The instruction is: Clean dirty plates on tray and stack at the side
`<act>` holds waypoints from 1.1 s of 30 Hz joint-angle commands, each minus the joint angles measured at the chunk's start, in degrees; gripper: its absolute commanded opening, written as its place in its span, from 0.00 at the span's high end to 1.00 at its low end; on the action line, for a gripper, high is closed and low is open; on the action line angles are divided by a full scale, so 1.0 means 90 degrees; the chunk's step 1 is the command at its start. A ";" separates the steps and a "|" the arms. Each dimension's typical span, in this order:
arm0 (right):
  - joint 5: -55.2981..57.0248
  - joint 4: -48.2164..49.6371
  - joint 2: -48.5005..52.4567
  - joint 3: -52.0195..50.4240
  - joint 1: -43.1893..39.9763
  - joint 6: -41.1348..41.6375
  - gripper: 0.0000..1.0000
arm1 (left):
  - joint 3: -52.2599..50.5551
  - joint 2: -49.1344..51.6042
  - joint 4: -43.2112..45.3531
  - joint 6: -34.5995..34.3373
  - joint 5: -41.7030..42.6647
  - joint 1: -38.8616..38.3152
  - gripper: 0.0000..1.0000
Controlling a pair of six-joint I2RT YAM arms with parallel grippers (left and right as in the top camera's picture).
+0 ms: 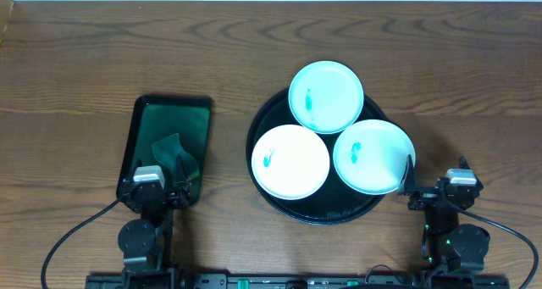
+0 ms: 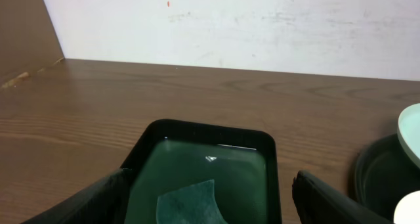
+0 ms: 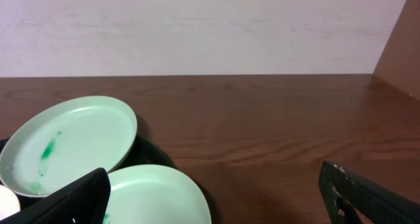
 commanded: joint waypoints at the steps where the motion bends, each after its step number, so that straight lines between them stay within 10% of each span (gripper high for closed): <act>1: 0.0034 -0.0012 -0.0029 -0.0022 -0.0049 -0.0092 0.01 | -0.0168 0.0012 -0.0136 0.0087 -0.0080 0.0027 0.20; 33: 0.0034 -0.0012 -0.0029 -0.0022 -0.0049 -0.0092 0.01 | -0.0168 0.0012 0.0061 0.0085 -0.0073 0.0027 0.20</act>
